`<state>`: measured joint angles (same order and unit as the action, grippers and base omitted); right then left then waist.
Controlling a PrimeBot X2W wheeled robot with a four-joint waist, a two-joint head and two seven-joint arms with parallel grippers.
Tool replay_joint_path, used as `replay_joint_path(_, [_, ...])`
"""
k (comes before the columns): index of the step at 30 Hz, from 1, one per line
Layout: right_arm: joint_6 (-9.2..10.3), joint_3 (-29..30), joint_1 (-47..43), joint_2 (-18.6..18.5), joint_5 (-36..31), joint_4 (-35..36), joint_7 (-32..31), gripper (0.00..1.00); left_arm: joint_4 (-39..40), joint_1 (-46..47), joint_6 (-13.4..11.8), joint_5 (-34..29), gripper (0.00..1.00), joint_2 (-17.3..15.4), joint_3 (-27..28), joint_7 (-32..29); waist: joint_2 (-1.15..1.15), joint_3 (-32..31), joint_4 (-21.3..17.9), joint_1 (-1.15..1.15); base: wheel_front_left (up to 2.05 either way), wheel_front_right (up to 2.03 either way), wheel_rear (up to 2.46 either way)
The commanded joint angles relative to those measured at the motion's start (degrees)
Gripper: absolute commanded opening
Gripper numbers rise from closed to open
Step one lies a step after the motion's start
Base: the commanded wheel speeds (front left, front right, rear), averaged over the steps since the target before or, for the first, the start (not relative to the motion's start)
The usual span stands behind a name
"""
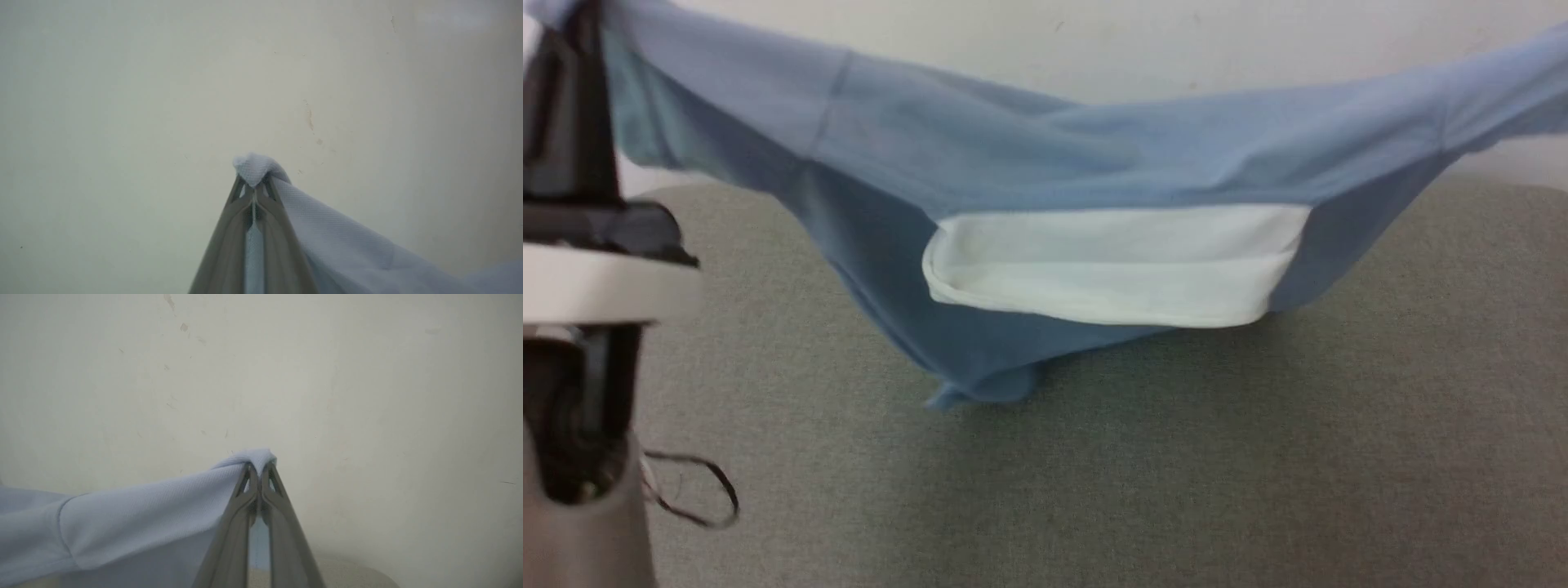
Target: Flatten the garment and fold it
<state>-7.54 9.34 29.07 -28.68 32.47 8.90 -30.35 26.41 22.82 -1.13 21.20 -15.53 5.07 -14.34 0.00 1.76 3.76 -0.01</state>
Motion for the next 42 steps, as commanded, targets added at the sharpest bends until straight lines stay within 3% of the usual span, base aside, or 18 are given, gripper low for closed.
replay_joint_path(1, [0.05,0.0,2.5,-0.2,0.6,0.0,-0.4,0.0,0.4,2.8,0.0,0.1,0.0,-1.1,0.8,0.0,0.0,0.6,-0.6,0.01,0.0,0.0,0.0])
replay_joint_path(6, [0.05,-0.8,11.3,0.3,2.3,-3.1,-1.8,0.0,-1.7,12.1,0.4,0.9,0.0,-3.5,1.6,-1.3,0.0,3.4,-1.6,0.01,0.0,0.0,0.0])
replay_joint_path(12, [0.05,-3.2,23.5,1.4,1.2,-9.4,-0.5,0.0,-10.1,23.0,2.1,-0.1,0.0,-7.6,1.1,-2.1,0.0,8.9,-3.0,0.01,0.0,0.0,0.0])
replay_joint_path(23, [0.05,-9.0,47.7,3.3,-5.3,-26.7,9.6,0.0,-31.8,44.5,4.5,-1.3,0.0,-10.5,-1.2,3.3,0.0,20.4,-4.4,0.01,0.0,0.0,0.0])
replay_joint_path(29, [0.05,-9.6,58.1,5.4,-8.3,-36.9,16.5,0.0,-41.2,55.2,5.0,-1.4,0.0,-10.1,-1.6,9.5,0.0,24.9,-4.6,0.01,0.0,0.0,0.0])
replay_joint_path(36, [0.05,-11.8,61.9,7.3,-8.3,-45.2,20.8,0.0,-48.7,60.9,5.6,-1.4,0.0,-8.4,-3.2,14.5,0.0,28.0,-4.2,0.01,0.0,0.0,0.0])
replay_joint_path(42, [0.05,-16.1,56.1,7.6,-5.7,-48.6,22.5,0.0,-53.7,55.0,6.2,-0.7,0.0,-6.8,-4.5,17.4,0.0,27.3,-3.7,0.01,0.0,0.0,0.0])
